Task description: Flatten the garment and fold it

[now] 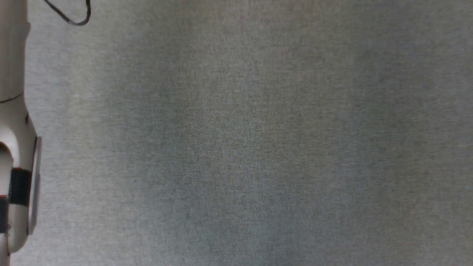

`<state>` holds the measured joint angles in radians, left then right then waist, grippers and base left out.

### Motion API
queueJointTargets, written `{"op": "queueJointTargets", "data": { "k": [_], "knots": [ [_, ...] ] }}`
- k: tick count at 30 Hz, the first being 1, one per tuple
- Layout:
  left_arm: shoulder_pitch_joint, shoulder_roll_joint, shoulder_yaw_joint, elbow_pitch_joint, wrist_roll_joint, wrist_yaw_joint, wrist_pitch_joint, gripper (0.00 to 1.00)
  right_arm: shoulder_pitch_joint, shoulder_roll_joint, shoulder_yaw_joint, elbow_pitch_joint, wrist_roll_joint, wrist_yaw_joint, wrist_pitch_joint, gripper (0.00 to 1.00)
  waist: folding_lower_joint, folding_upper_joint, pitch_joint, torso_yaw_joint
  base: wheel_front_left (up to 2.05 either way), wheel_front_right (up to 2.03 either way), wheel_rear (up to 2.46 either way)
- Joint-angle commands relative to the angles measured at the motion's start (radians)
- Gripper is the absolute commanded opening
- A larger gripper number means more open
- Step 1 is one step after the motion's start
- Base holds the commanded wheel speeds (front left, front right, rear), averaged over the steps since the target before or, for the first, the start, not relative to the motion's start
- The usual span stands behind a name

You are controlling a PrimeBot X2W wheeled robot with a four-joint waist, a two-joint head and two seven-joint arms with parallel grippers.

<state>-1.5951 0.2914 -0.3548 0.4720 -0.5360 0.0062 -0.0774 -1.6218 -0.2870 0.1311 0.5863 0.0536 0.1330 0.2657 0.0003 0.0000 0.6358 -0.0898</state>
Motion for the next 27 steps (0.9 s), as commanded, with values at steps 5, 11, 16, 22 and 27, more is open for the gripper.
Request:
{"op": "queueJointTargets", "data": {
  "k": [5,11,16,22,27],
  "knots": [
    [0.014,0.000,-0.025,0.064,0.003,-0.071,-0.085,0.00,0.006,-0.014,0.055,0.047,0.003,-0.002,-0.079,0.00,-0.0003,0.0000,0.154,0.010,0.00,0.00,0.00],
    [0.097,0.010,-0.036,0.073,-0.047,-0.112,-0.113,0.00,0.097,-0.064,0.177,-0.004,0.109,-0.002,-0.154,0.00,-0.0003,0.0000,0.128,0.030,0.00,0.00,0.00],
    [0.234,0.046,-0.072,-0.018,-0.108,-0.130,-0.072,0.00,0.270,-0.155,0.257,-0.197,0.260,-0.002,-0.150,0.00,-0.0003,0.0000,0.060,0.045,0.00,0.00,0.00],
    [0.483,0.125,-0.094,-0.258,-0.180,-0.127,-0.027,0.00,0.587,-0.251,0.208,-0.493,0.385,-0.002,-0.066,0.00,-0.0003,0.0000,-0.023,0.053,0.00,0.00,0.00],
    [0.725,0.177,-0.110,-0.474,-0.186,-0.092,-0.049,0.00,0.868,-0.244,0.095,-0.671,0.409,-0.002,-0.008,0.00,-0.0003,0.0000,-0.092,0.059,0.00,0.00,0.00]
  ]
}}
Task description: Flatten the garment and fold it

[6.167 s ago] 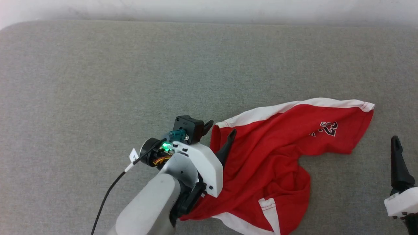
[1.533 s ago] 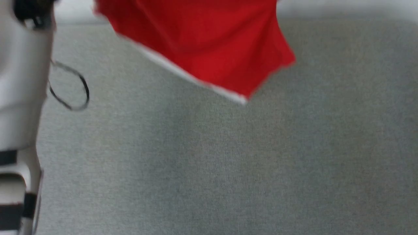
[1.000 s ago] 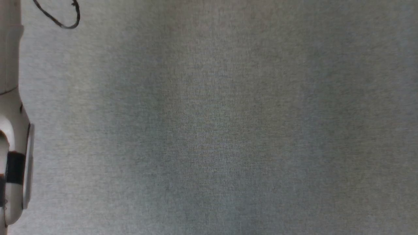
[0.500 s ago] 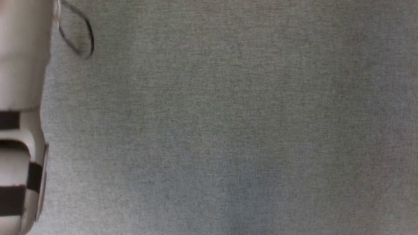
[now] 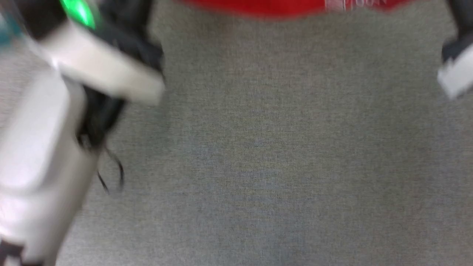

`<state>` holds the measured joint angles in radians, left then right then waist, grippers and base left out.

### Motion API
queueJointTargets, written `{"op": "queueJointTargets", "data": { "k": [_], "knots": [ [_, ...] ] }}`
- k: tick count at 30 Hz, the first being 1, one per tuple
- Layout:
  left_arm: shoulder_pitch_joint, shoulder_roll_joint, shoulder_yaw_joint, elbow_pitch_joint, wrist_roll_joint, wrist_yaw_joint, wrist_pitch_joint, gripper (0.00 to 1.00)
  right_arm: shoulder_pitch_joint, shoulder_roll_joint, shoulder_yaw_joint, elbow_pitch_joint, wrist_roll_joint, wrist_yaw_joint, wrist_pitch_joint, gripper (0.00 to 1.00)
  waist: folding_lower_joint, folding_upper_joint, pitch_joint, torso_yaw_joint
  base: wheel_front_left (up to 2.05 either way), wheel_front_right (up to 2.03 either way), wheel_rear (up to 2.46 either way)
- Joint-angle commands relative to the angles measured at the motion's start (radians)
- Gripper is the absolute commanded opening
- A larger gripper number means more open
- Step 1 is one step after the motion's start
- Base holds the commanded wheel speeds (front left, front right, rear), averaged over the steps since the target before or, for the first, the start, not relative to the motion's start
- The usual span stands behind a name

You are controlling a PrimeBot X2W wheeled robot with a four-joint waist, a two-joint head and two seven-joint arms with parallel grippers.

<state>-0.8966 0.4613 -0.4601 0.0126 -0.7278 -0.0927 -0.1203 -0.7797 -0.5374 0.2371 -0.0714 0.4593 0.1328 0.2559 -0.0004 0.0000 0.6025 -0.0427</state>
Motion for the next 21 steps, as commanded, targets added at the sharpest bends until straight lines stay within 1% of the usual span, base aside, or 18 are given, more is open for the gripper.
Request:
{"op": "queueJointTargets", "data": {
  "k": [1,5,8,10,13,15,18,21],
  "knots": [
    [0.074,0.018,-0.017,-0.052,0.015,0.009,-0.015,0.00,0.078,0.015,-0.033,-0.042,0.001,-0.002,0.008,0.00,0.0004,0.0000,-0.071,0.014,0.00,0.00,0.00],
    [0.253,0.056,-0.077,-0.141,0.091,0.036,-0.067,0.00,0.279,0.063,-0.103,-0.127,-0.003,-0.002,0.021,0.00,0.0004,0.0000,-0.121,0.022,0.00,0.00,0.00],
    [0.373,0.056,-0.111,-0.158,0.133,0.067,-0.104,0.00,0.408,0.105,-0.137,-0.164,0.003,-0.002,0.023,0.00,0.0004,0.0000,-0.163,0.025,0.00,0.00,0.00],
    [0.449,0.041,-0.115,-0.157,0.143,0.098,-0.122,0.00,0.486,0.126,-0.154,-0.178,0.012,-0.002,0.024,0.00,0.0004,0.0000,-0.190,0.027,0.00,0.00,0.00],
    [0.552,0.027,-0.124,-0.149,0.166,0.128,-0.134,0.00,0.597,0.155,-0.185,-0.190,0.017,-0.002,0.022,0.00,0.0004,0.0000,-0.232,0.031,0.00,0.00,0.00],
    [0.613,0.025,-0.132,-0.142,0.178,0.132,-0.138,0.00,0.666,0.170,-0.194,-0.198,0.026,-0.002,0.024,0.00,0.0004,0.0000,-0.258,0.032,0.00,0.00,0.00],
    [0.694,0.013,-0.137,-0.136,0.190,0.142,-0.140,0.00,0.769,0.171,-0.192,-0.206,0.046,-0.002,0.028,0.00,0.0004,0.0000,-0.297,0.035,0.00,0.00,0.00],
    [0.766,-0.004,-0.121,-0.143,0.184,0.147,-0.141,0.00,0.859,0.169,-0.198,-0.209,0.062,-0.002,0.031,0.00,0.0004,0.0000,-0.330,0.037,0.00,0.00,0.00]
  ]
}}
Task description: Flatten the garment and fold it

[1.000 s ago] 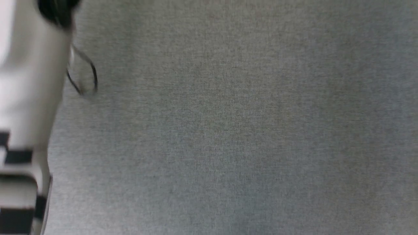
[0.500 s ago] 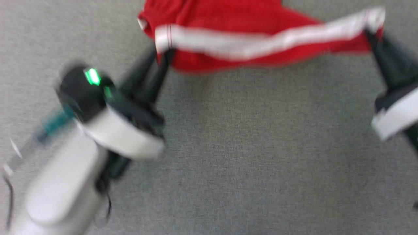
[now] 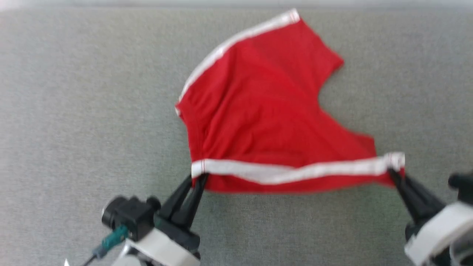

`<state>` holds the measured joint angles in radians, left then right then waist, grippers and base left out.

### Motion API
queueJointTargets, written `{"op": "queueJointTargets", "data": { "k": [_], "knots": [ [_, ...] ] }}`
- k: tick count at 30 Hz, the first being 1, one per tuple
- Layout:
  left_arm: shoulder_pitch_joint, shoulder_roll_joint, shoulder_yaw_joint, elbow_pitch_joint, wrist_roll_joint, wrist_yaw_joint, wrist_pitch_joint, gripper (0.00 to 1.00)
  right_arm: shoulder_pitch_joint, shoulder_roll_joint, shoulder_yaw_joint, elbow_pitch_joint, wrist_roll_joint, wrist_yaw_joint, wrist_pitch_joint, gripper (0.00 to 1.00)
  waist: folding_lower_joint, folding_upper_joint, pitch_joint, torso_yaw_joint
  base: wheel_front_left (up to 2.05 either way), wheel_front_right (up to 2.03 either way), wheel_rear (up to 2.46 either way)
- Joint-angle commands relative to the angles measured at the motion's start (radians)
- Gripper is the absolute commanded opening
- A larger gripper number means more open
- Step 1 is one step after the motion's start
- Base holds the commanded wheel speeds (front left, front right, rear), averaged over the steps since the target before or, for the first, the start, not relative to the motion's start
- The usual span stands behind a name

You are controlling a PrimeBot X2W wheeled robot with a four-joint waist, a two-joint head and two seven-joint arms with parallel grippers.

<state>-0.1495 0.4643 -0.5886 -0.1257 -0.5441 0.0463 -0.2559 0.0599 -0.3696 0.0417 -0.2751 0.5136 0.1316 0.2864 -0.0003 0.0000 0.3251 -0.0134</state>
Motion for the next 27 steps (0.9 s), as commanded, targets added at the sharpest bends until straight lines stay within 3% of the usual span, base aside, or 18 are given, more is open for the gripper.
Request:
{"op": "queueJointTargets", "data": {
  "k": [1,8,21,27],
  "knots": [
    [0.040,-0.011,0.011,-0.006,-0.003,0.006,-0.005,0.00,0.046,0.001,-0.005,-0.006,0.013,-0.001,0.002,0.00,0.0003,0.0000,-0.064,0.009,0.00,0.00,0.00],
    [0.159,-0.002,-0.008,-0.020,-0.034,-0.015,-0.003,0.00,0.173,0.018,-0.028,-0.034,0.045,-0.001,0.023,0.00,0.0003,0.0000,-0.130,0.021,0.00,0.00,0.00],
    [0.284,-0.016,-0.007,-0.099,-0.080,0.029,-0.002,0.00,0.286,0.059,-0.061,-0.144,0.038,-0.001,0.077,0.00,0.0003,0.0000,-0.151,0.072,0.00,0.00,0.00],
    [0.242,-0.027,0.005,-0.118,-0.078,0.046,0.012,0.00,0.224,0.003,-0.077,-0.187,0.001,-0.001,0.102,0.00,0.0003,0.0000,-0.134,0.092,0.00,0.00,0.00]
  ]
}}
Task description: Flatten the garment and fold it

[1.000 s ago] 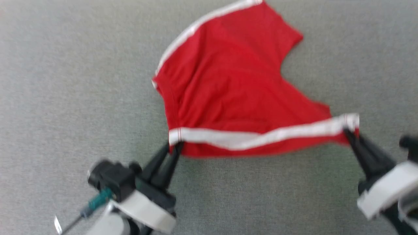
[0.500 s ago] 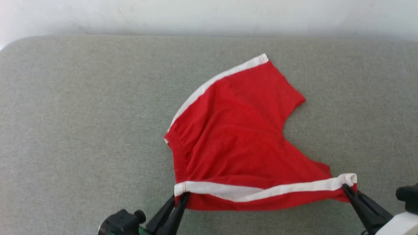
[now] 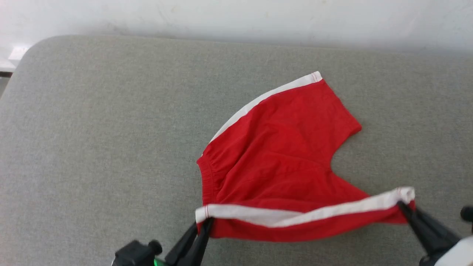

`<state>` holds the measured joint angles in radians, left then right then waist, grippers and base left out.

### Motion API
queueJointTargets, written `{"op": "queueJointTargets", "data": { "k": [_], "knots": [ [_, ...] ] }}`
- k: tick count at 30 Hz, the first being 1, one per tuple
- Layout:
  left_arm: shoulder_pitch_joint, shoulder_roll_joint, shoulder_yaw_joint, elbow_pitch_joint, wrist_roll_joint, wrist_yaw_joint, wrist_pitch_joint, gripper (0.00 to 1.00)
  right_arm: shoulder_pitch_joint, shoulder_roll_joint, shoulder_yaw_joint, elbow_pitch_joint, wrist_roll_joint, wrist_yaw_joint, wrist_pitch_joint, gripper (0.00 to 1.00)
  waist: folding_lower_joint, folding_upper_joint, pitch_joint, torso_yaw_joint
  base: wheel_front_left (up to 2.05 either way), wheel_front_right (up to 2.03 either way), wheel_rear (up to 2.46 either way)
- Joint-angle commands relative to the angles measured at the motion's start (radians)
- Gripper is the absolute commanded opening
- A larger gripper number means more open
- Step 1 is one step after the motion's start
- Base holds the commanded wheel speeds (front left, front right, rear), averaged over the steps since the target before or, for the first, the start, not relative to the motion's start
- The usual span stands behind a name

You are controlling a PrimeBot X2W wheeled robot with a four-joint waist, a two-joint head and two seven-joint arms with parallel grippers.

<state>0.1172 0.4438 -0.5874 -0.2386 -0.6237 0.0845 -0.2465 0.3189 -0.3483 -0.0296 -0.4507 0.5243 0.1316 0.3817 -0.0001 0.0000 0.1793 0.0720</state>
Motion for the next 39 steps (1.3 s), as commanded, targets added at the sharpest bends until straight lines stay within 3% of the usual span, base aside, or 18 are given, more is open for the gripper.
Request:
{"op": "queueJointTargets", "data": {
  "k": [1,14,24,32,39],
  "knots": [
    [-0.040,-0.012,0.004,-0.006,0.004,0.011,0.008,0.00,-0.060,-0.034,-0.007,-0.018,-0.016,-0.001,0.015,0.00,0.0001,0.0000,0.020,0.008,0.00,0.00,0.00],
    [-0.275,-0.094,-0.001,0.024,0.039,0.028,0.084,0.00,-0.536,-0.296,0.091,0.012,-0.046,-0.001,0.122,0.00,0.0001,0.0000,0.171,0.040,0.00,0.00,0.00],
    [-0.423,-0.172,-0.002,0.074,0.049,0.055,0.126,0.00,-0.933,-0.432,0.269,0.225,-0.026,-0.001,0.172,0.00,0.0001,0.0000,0.270,0.115,0.00,0.00,0.00],
    [-0.513,-0.227,-0.011,0.160,0.039,0.047,0.137,0.00,-1.137,-0.452,0.394,0.423,-0.032,-0.001,0.160,0.00,0.0001,0.0000,0.333,0.168,0.00,0.00,0.00],
    [-0.570,-0.265,-0.009,0.234,0.025,0.049,0.146,0.00,-1.221,-0.438,0.482,0.541,-0.021,-0.001,0.149,0.00,0.0001,0.0000,0.379,0.196,0.00,0.00,0.00]
  ]
}}
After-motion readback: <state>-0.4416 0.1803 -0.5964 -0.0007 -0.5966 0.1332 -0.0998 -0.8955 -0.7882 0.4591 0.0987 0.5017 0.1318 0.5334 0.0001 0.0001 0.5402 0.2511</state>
